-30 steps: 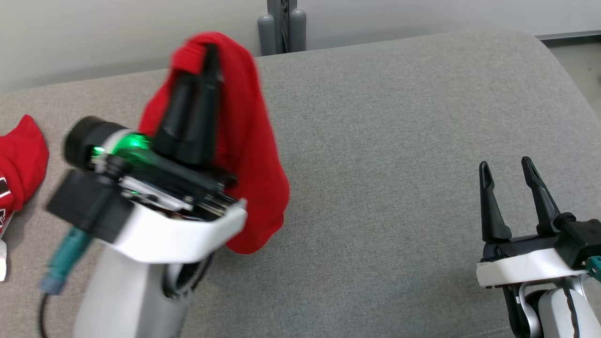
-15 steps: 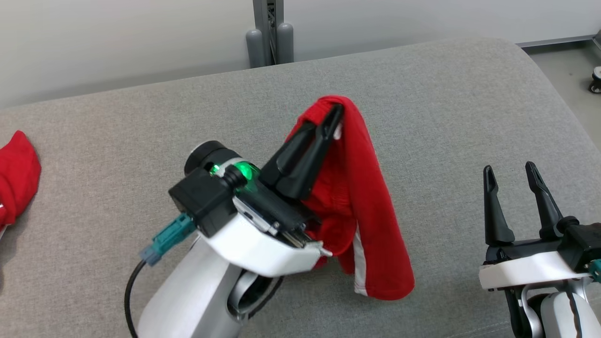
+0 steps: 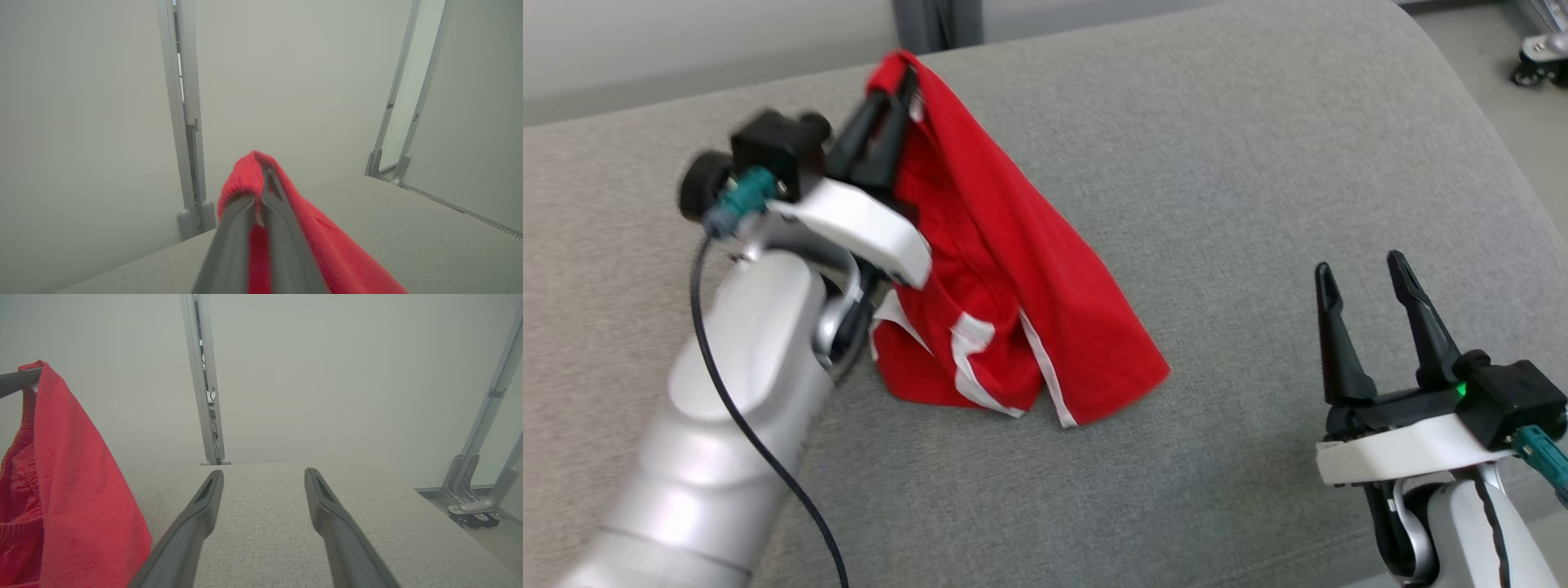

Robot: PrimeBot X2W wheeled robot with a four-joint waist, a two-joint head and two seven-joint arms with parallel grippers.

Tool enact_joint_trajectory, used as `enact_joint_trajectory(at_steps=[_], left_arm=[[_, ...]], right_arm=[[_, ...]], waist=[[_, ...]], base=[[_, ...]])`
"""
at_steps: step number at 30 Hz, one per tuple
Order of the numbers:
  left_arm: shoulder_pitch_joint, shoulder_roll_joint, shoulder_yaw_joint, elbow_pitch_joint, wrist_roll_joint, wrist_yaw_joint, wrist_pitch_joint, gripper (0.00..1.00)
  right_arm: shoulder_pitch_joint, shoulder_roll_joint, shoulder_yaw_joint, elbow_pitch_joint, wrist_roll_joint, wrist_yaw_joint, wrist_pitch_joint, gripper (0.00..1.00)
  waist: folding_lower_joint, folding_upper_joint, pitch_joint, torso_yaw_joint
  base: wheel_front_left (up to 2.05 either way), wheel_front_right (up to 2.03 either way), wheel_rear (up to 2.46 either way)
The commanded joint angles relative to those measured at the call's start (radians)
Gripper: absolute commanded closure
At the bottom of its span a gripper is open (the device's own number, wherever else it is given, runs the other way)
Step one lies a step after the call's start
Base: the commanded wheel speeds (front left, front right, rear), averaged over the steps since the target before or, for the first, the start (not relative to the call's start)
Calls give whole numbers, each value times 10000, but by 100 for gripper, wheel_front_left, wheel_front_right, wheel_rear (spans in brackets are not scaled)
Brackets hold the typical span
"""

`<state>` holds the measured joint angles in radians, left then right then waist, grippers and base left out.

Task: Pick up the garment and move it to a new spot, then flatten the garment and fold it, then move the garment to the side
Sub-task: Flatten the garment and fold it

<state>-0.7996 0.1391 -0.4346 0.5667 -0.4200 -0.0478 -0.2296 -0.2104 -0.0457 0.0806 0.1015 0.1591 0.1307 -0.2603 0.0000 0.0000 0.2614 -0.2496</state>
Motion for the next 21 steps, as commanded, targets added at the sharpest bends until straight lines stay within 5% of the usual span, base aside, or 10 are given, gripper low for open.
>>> enact_joint_trajectory(at_steps=[1, 3, 4, 5, 14, 21], left_arm=[[-348, 122, 59, 183, 77, -33, -56, 100], [-1979, 535, -4, 2018, 512, -112, -97, 100], [-2190, 567, 1, 2361, 558, -67, -41, 28], [-2400, 586, -5, 2637, 579, -80, -45, 0], [-3006, 340, 358, 3918, 316, -228, -359, 0], [-2850, 44, -114, 5457, -145, -802, 784, 0]], right_arm=[[-128, -61, 69, -53, 56, 2, -45, 0], [-454, -61, 582, -128, 436, 2, -45, 0], [-490, -63, 631, -129, 485, 2, -45, 0], [-512, -58, 692, -138, 536, 2, -45, 0], [-537, -60, 656, -60, 457, 2, -45, 0], [-539, -63, 755, 31, 193, 2, -45, 0]], waist=[[0, 0, 299, -278], [0, 0, 963, -869], [0, 0, 1043, -945], [0, 0, 1121, -1018], [0, 0, 1182, -705], [0, 0, 659, -172]], base=[[0, 0, 0], [0, 0, 0], [0, 0, 0], [0, 0, 0], [0, 0, 0], [0, 0, 0]])
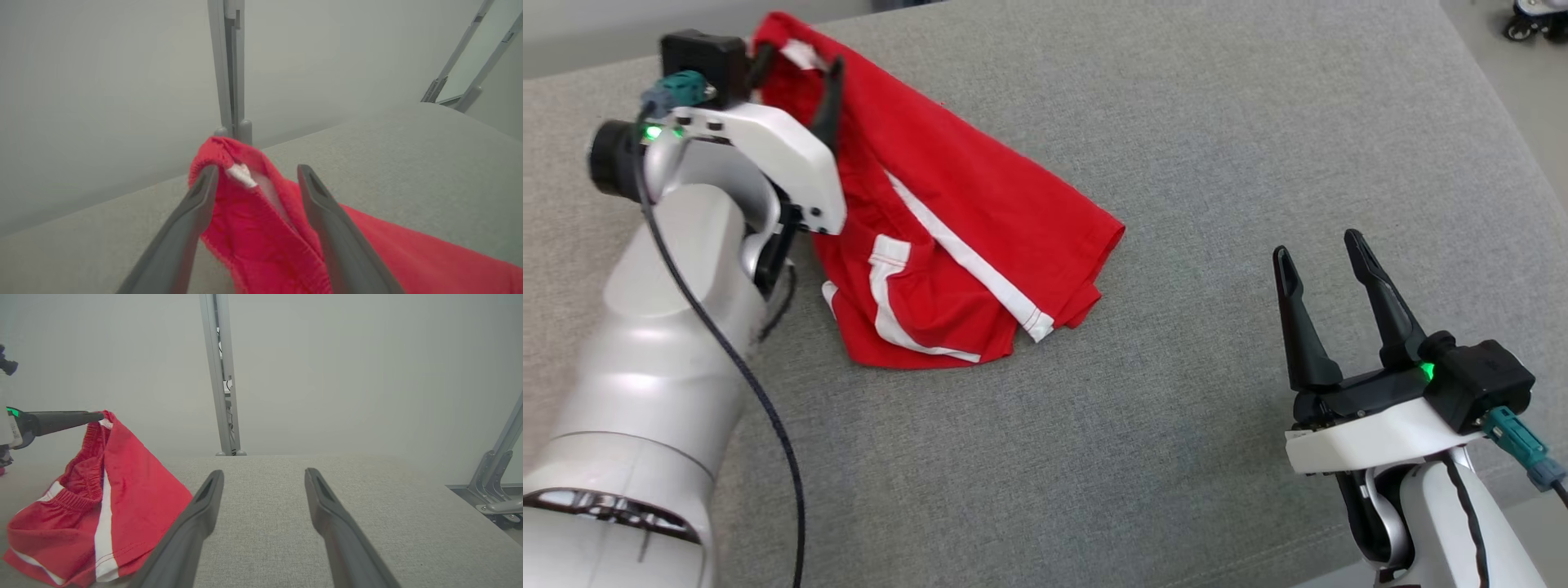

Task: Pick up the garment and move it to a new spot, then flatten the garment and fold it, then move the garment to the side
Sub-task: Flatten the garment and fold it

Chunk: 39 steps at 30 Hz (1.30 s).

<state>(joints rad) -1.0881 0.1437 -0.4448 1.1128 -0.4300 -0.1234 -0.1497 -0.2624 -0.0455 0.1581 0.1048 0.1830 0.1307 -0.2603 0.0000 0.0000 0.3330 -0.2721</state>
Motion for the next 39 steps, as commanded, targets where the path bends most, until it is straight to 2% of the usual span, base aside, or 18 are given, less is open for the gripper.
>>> enact_joint_trajectory(at_steps=[1, 4, 7, 12, 18, 22, 27, 28, 33, 39], left_arm=[[89, -53, -51, 95, -218, -77, 252, 0], [388, -335, -571, -228, -886, -67, 1157, 0], [526, 6, -965, -758, -1389, -65, 1189, 0], [879, 173, -1268, -1302, -1820, -71, 599, 0], [1674, 434, -1153, -1812, -2111, -60, -807, 0], [2924, 485, -652, -3143, -1877, 278, -1152, 0], [5094, 400, 481, -5903, -995, 722, -1144, 0], [5946, 256, 1010, -6873, -624, 823, -1146, 0], [7794, -289, 2151, -8404, 288, 687, -1148, 0], [8793, -769, 2911, -8917, 840, 356, -1149, 0]], right_arm=[[14, -67, -25, 15, -59, 2, -45, 0], [114, -65, -73, 58, -90, 2, -45, 0], [222, -65, -146, 97, -168, 2, -45, 0], [288, -65, -308, 83, -278, 2, -45, 0], [520, -62, -601, 57, -411, 2, -45, 0], [773, -62, -784, -39, -545, 2, -45, 0], [974, -65, -817, -89, -715, 2, -45, 0], [1048, -67, -852, -85, -772, 2, -45, 0], [1149, -64, -854, -43, -851, 2, -45, 0], [1226, -64, -831, 14, -883, 2, -45, 0]], waist=[[0, 0, -103, 82], [0, 0, -239, 167], [0, 0, -400, 258], [0, 0, -672, 408], [0, 0, -1175, 774], [0, 0, -1490, 1144], [0, 0, -1628, 1441], [0, 0, -1678, 1517], [0, 0, -1770, 1609], [0, 0, -1829, 1663]], base=[[0, 0, 0], [0, 0, 0], [0, 0, 0], [0, 0, 0], [0, 0, 0], [0, 0, 0], [0, 0, 0], [0, 0, 0], [0, 0, 0], [0, 0, 0]])
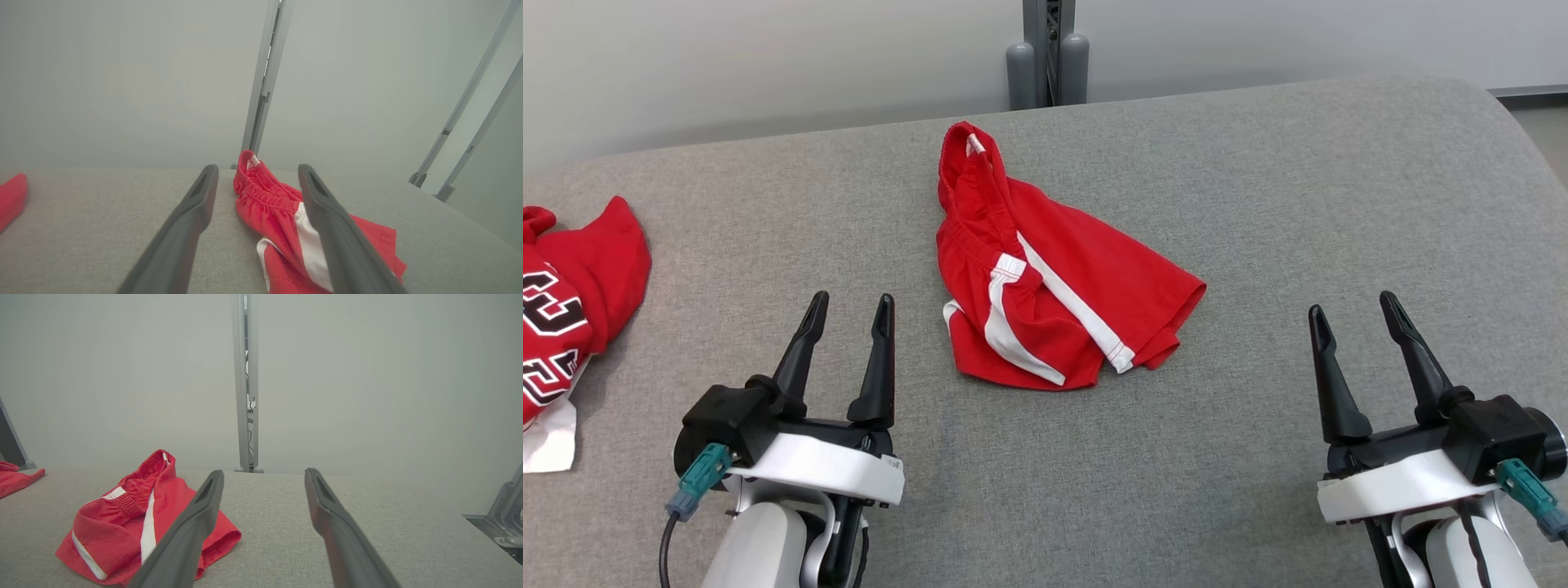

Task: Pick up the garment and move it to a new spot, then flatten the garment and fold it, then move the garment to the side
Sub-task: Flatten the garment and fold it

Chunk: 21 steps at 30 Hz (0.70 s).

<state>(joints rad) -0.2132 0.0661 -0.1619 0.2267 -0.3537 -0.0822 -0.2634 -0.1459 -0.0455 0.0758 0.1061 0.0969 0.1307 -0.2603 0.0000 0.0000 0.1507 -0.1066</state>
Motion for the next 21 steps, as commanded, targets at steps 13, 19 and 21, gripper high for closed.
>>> enact_joint_trajectory(at_steps=[13, 19, 21], left_arm=[[-453, -134, -165, 681, 665, -404, -11, 0], [-1432, -20, -867, 1755, 987, -472, 163, 0], [-2090, -16, -1160, 2317, 1012, -488, 650, 0]], right_arm=[[-106, -66, 230, 4, 163, 2, -45, 0], [-256, -64, 308, -45, 296, 2, -45, 0], [-324, -66, 360, -47, 389, 2, -45, 0]], waist=[[0, 0, 288, -276], [0, 0, 683, -556], [0, 0, 937, -779]], base=[[0, 0, 0], [0, 0, 0], [0, 0, 0]])
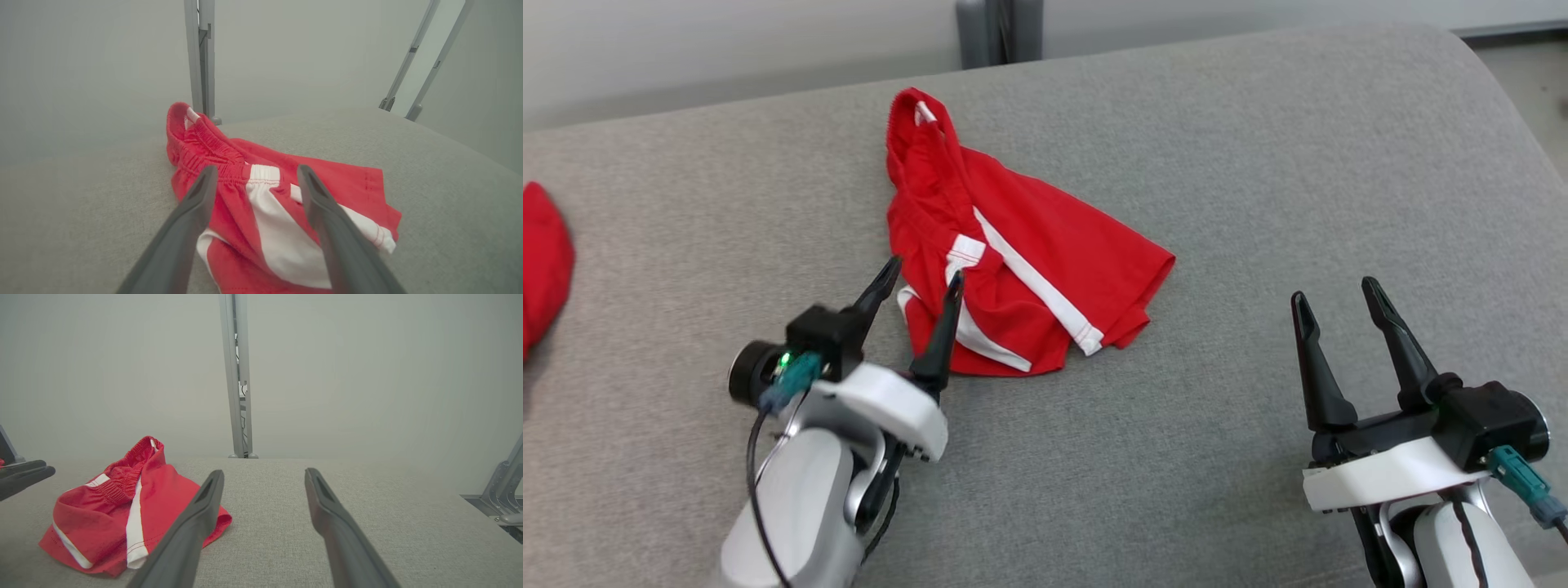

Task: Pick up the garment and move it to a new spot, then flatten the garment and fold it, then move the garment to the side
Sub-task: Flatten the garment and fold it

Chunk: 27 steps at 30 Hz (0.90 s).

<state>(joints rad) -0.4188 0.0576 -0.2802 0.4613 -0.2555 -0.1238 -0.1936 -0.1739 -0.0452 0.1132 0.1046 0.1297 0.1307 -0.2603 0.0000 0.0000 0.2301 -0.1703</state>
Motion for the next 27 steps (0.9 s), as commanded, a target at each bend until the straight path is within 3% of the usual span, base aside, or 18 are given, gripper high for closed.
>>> enact_joint_trajectory(at_steps=[1, 6, 14, 23, 24, 25, 27], left_arm=[[-246, 61, -47, 126, 8, -75, 138, 0], [-1054, 53, -397, 794, 82, 36, 1093, 0], [-1525, 207, -342, 1230, 362, 918, 1726, 0], [-1735, 322, -520, 1572, 492, 1160, 2120, 0], [-1775, 328, -560, 1582, 500, 1123, 2117, 91], [-1800, 339, -588, 1594, 515, 1103, 2107, 100], [-1826, 340, -608, 1600, 466, 1060, 2031, 100]], right_arm=[[-72, -70, -10, -37, 100, 2, -45, 0], [-195, -67, 46, -55, 272, 2, -45, 0], [-232, -68, 97, -110, 440, 2, -45, 0], [-315, -68, 199, -82, 472, 2, -45, 0], [-329, -67, 210, -77, 477, 2, -45, 0], [-340, -68, 220, -73, 477, 2, -45, 0], [-347, -68, 245, -60, 471, 2, -46, 0]], waist=[[0, 0, 218, -212], [0, 0, 513, -553], [0, 0, 756, -887], [0, 0, 824, -928], [0, 0, 828, -923], [0, 0, 827, -916], [0, 0, 821, -900]], base=[[0, 0, 0], [0, 0, 0], [0, 0, 0], [0, 0, 0], [0, 0, 0], [0, 0, 0], [0, 0, 0]])
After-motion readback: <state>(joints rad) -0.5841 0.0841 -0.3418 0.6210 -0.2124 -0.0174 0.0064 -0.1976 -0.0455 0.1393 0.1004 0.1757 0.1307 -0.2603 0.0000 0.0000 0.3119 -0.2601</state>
